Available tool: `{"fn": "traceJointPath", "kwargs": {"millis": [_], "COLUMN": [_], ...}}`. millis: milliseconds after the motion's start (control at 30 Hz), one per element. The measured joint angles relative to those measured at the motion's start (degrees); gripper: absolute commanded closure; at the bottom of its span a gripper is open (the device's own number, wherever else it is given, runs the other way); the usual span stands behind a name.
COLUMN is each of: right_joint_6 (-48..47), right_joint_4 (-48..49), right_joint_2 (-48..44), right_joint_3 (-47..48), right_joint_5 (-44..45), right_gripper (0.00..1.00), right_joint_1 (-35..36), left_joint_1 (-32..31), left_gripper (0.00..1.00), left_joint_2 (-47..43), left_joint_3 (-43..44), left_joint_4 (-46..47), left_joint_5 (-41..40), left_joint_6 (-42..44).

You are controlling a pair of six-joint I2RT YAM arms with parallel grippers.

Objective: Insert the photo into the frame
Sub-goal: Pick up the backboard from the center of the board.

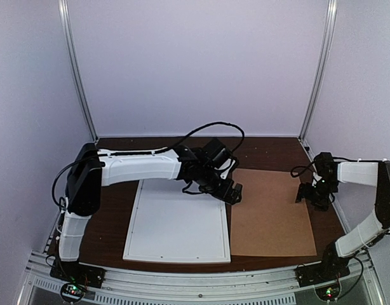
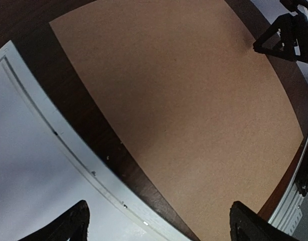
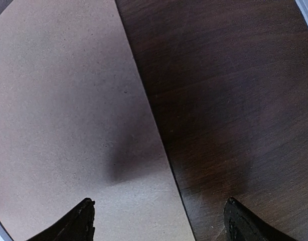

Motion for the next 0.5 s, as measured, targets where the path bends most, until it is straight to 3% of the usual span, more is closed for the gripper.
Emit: {"fn": "traceJointPath", "kwargs": {"millis": [233, 500], "right_joint_6": [-1.5, -1.9], "right_joint_4": [1.6, 2.4], "right_joint_2": [-0.3, -1.7], "right_joint_3": [-1.3, -3.0], "right_joint_5": [-1.3, -2.2], "right_gripper": [0.12, 0.12], "right_joint_1": [-1.9, -2.4], "left_joint_1": [-2.4, -2.4], "left_gripper": [0.02, 0.02], "left_joint_2": [10.2, 18.1], "left_joint_3": [11.1, 16.8], "left_joint_4": [-1.3, -2.0], "left_joint_5": [2.7, 4.9], "left_joint_6": [-0.3, -1.8]}}
